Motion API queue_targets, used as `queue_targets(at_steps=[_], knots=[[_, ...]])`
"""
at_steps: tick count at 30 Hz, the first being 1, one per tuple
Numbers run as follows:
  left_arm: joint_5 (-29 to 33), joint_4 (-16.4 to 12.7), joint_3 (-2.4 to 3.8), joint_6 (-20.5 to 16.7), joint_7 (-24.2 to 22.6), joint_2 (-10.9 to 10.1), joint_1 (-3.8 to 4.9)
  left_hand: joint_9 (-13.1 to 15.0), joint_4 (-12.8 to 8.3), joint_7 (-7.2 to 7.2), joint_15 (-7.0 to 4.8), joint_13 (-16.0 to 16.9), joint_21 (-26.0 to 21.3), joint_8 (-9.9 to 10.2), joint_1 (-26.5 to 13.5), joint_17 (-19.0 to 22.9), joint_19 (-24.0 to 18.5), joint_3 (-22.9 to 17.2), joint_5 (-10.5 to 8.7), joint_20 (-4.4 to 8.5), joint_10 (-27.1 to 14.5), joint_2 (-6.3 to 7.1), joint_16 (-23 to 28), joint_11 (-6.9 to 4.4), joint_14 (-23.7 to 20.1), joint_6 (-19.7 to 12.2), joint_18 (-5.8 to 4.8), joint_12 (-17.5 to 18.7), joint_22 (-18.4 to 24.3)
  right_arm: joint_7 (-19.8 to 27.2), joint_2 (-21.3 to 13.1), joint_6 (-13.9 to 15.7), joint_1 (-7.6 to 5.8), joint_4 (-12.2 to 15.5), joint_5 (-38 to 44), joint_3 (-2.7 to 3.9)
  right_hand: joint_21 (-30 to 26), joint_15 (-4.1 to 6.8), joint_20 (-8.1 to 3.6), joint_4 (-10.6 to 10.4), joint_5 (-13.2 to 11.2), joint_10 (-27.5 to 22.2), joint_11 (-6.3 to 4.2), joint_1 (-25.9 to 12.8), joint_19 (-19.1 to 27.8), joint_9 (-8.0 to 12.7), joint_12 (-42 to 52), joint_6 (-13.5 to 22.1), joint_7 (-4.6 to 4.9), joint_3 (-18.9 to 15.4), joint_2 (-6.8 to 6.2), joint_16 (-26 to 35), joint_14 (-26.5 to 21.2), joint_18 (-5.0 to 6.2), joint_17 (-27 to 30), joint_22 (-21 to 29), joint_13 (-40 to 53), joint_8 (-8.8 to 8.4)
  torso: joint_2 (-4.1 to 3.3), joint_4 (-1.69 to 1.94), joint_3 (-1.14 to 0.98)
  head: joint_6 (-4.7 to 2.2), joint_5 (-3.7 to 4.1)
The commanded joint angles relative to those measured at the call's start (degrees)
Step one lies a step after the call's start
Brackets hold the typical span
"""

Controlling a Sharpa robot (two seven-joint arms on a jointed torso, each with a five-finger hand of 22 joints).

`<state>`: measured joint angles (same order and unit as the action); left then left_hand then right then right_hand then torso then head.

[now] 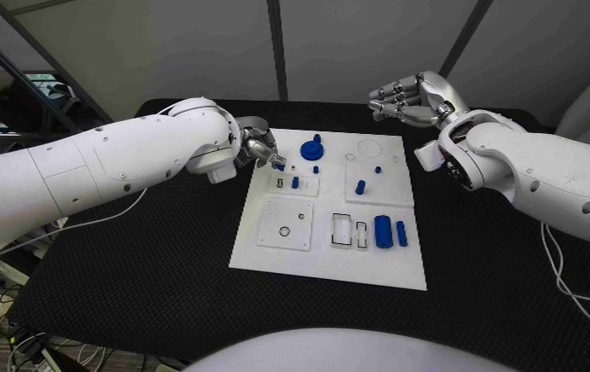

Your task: Assemble the parts on the task board

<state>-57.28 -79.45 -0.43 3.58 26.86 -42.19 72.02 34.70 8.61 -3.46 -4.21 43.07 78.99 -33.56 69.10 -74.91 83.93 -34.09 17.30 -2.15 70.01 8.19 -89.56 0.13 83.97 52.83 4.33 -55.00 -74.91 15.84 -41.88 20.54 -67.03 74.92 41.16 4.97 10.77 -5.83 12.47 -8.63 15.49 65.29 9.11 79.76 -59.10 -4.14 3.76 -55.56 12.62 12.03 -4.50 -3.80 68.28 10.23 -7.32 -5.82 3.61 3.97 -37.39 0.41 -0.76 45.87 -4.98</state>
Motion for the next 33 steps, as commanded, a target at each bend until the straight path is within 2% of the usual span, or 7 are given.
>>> queue_targets(at_steps=[1,7,11,16,33], knots=[[-2.38,-0.96,-0.24,-3.96,1.02,-0.29,-0.25,0.30,-7.06,0.38,-0.40,0.11,0.30,-0.31,-0.67,-14.98,2.01,-7.33,0.25,0.50,1.70,0.11,-0.35,-1.40,5.99,0.09,-1.71,-0.27,-6.25,0.30,0.07,-0.14,-0.10,0.04,-0.20,0.03,-0.20,-0.43,0.04,-0.08,0.30,-0.33,-0.13,-0.26,-0.21,0.02,0.01,0.17,0.08,-0.32,0.41,0.15,-0.07,0.29,0.05,0.05,0.00,-0.28,-0.08,-0.03,0.00,0.04,-0.08],[-3.76,-1.85,-0.97,-4.08,1.92,-0.49,-1.02,0.37,-7.18,0.42,-0.44,0.27,0.41,-0.40,-0.83,-15.01,2.06,-7.54,0.27,0.54,1.83,0.19,-0.37,-1.45,6.00,0.11,-1.73,-0.44,-6.34,0.15,0.05,-0.34,-0.10,0.02,-0.19,0.03,-0.25,-0.44,0.04,-0.08,0.32,-0.38,-0.12,-0.29,-0.22,0.03,-0.01,0.22,0.10,-0.36,0.42,0.16,-0.08,0.28,0.08,0.08,-0.01,-0.30,-0.15,0.00,0.09,0.09,-0.12],[-5.20,-2.02,-1.27,-3.64,2.30,-0.42,-1.47,0.43,-7.32,0.45,-0.49,0.74,0.86,-0.48,-0.95,-15.09,2.24,-7.76,0.29,0.59,2.09,0.21,-0.44,-1.48,6.03,0.09,-1.83,-0.85,-6.72,0.07,0.02,-0.44,-0.10,0.04,-0.19,0.02,-0.30,-0.45,0.05,-0.09,0.34,-0.44,-0.10,-0.31,-0.24,0.04,-0.03,0.28,0.12,-0.39,0.44,0.17,-0.11,0.28,0.11,0.12,-0.02,-0.33,-0.14,-0.09,0.02,0.26,-0.28],[-5.98,-2.04,-1.68,-2.60,2.63,-0.17,-1.90,0.49,-7.41,0.47,-0.52,0.95,1.00,-0.55,-1.06,-15.09,2.30,-7.92,0.33,0.63,2.21,0.25,-0.44,-1.51,6.03,0.10,-1.87,-1.06,-6.85,0.05,0.03,-0.46,-0.10,0.04,-0.19,0.02,-0.30,-0.45,0.05,-0.09,0.34,-0.44,-0.10,-0.31,-0.24,0.04,-0.03,0.28,0.12,-0.39,0.44,0.17,-0.11,0.28,0.11,0.12,-0.02,-0.33,-0.10,-0.09,0.05,0.62,-0.29],[-6.40,-1.31,-1.91,-0.78,3.15,0.45,-2.71,0.56,-7.56,0.49,-0.55,1.02,1.16,-0.65,-1.20,-15.09,2.37,-8.13,0.43,0.68,2.28,0.29,-0.44,-1.54,6.03,0.08,-1.90,-1.18,-7.00,-0.76,-0.10,-0.90,-0.10,0.23,-0.18,0.02,-0.48,-0.49,0.07,-0.01,0.38,-0.63,-0.06,-0.21,-0.29,0.05,-0.08,0.43,0.15,-0.36,0.65,0.20,-0.20,0.27,0.24,0.25,-0.03,-0.35,-0.10,-0.09,-0.01,0.82,-0.55]])
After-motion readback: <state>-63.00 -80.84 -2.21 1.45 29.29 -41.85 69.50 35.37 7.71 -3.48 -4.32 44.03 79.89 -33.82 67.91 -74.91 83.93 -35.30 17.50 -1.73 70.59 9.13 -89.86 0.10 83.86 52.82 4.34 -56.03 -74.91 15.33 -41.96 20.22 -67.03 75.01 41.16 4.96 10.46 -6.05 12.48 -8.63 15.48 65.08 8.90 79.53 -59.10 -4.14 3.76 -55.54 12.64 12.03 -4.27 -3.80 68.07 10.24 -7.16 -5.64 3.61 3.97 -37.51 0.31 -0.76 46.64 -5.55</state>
